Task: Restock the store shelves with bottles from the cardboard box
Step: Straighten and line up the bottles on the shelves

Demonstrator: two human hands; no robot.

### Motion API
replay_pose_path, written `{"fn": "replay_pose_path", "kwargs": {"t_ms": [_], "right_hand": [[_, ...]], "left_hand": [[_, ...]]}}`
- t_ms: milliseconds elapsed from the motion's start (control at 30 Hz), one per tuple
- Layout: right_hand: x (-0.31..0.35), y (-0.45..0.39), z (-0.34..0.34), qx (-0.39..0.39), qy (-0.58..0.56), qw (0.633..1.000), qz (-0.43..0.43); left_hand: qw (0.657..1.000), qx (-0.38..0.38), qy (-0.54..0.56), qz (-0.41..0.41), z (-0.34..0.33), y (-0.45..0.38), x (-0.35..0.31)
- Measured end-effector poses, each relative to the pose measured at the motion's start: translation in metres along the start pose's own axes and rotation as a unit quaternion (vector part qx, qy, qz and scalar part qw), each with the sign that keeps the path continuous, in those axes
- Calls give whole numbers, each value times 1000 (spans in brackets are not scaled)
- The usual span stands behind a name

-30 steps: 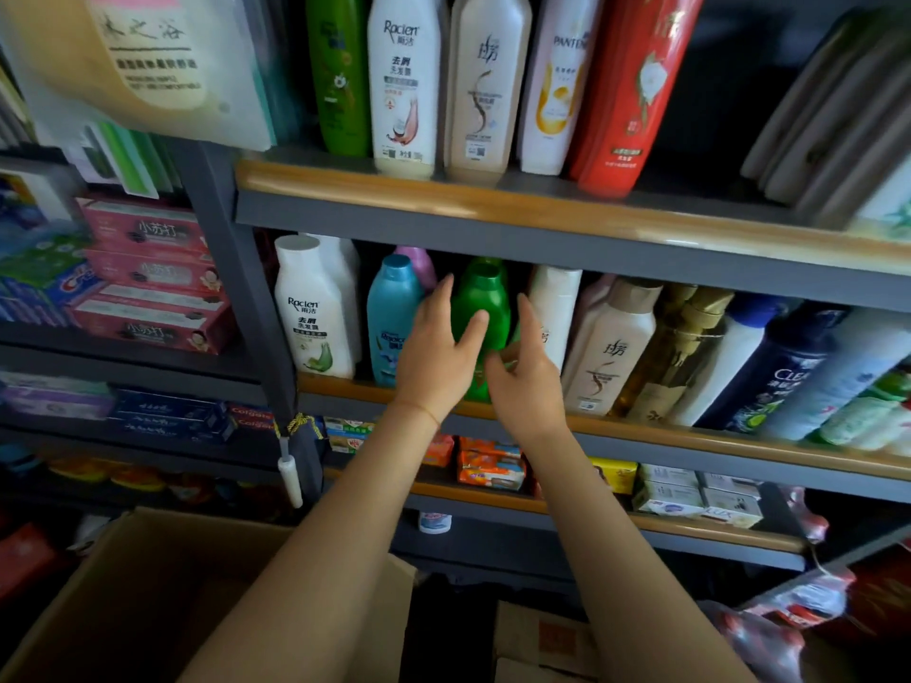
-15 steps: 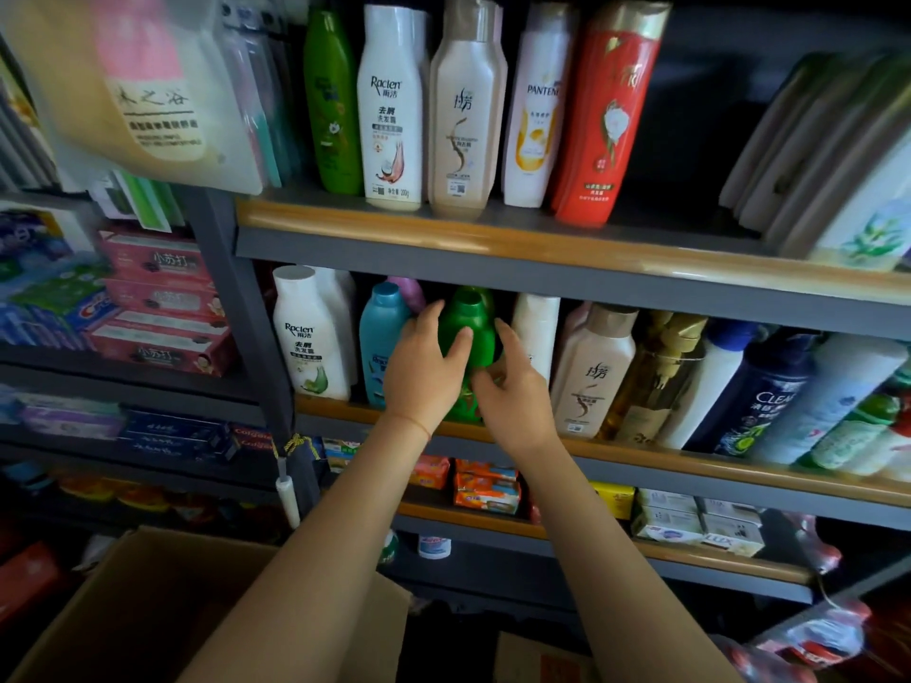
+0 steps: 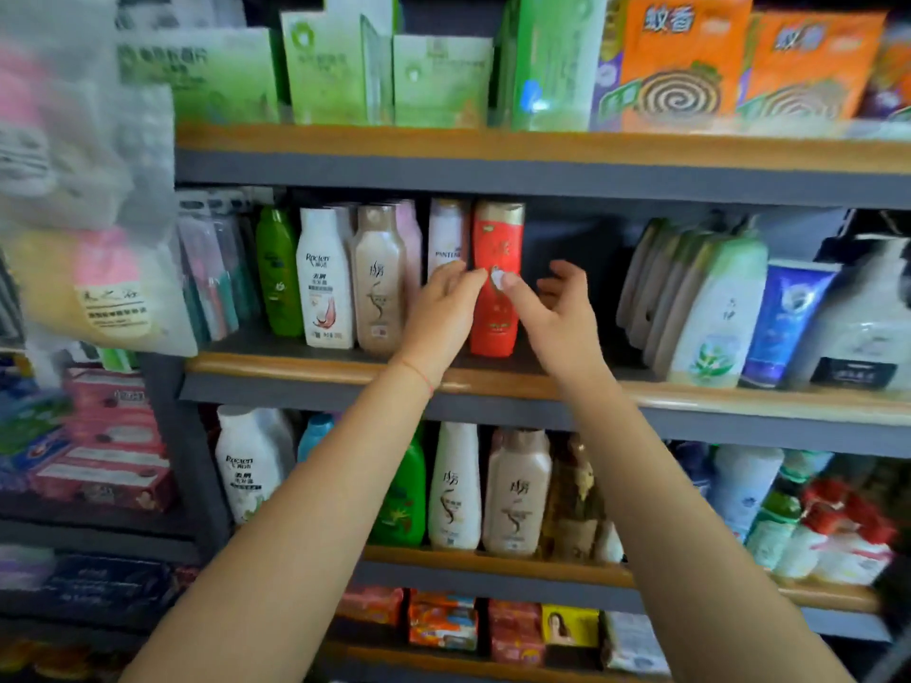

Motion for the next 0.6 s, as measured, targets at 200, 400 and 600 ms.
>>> {"fn": "replay_pose_path", "kwargs": {"t_ms": [200,400,600], "right_hand": [[-9,-65,-12,155,21,984,-86],[-23,-96,-28,234,-51,963,-127],[-32,-98,-34,295,-74,944,-129]], "left_hand": [[993,45,84,76,-32,-34,5],[989,28,103,106,-46,-42,13],[986,3,113,123,-48,-49,16]]}}
Point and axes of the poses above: each hand's wrist, its own y-axis away from the middle knuckle, its own z-axis out of the back of the hand, x = y × z, the point moved 5 cm from there along -y, towards the middle knuckle
